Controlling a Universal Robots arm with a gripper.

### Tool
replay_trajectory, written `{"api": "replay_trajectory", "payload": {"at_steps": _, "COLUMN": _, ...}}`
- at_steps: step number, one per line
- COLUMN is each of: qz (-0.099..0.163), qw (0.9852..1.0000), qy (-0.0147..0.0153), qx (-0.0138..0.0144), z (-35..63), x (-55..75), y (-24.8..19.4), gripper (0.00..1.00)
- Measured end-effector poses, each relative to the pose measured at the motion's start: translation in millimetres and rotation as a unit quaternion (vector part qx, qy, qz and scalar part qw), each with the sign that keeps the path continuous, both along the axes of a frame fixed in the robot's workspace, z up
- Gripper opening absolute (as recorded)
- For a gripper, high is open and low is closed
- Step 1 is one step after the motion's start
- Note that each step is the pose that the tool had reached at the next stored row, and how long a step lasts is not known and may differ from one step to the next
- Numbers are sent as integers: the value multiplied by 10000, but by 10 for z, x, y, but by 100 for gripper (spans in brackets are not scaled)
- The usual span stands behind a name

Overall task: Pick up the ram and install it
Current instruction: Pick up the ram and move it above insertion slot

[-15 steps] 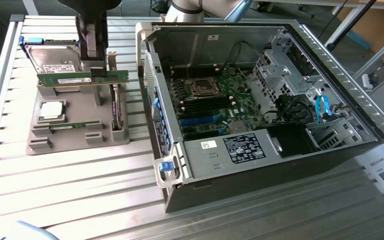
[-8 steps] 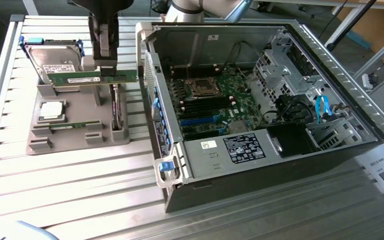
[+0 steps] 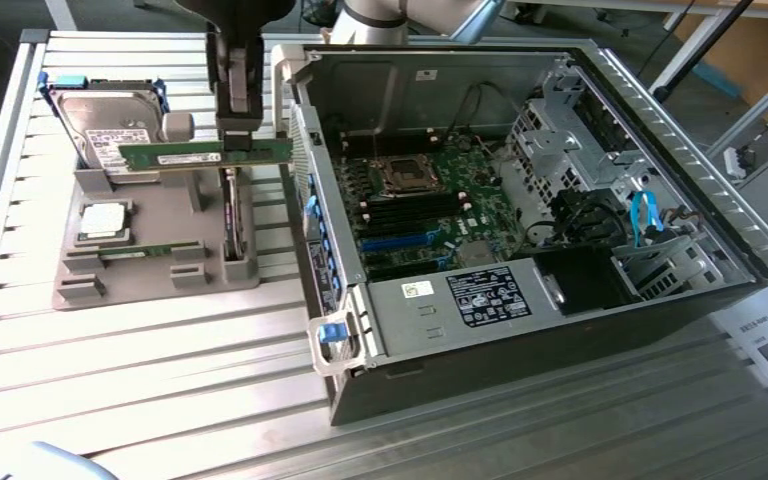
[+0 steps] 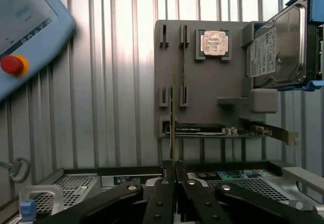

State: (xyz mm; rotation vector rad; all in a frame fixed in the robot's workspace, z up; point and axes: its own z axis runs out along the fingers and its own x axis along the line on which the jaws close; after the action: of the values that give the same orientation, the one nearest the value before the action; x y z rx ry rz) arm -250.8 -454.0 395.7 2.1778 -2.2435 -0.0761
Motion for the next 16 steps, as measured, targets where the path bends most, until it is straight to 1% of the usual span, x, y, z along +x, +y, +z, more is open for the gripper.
{"api": "replay_trajectory", "payload": {"at_steps": 16, "qz": 7, "qw": 10000, "qy": 16, "qx": 0, "z": 0, "x": 344, "y": 0, "gripper": 12}}
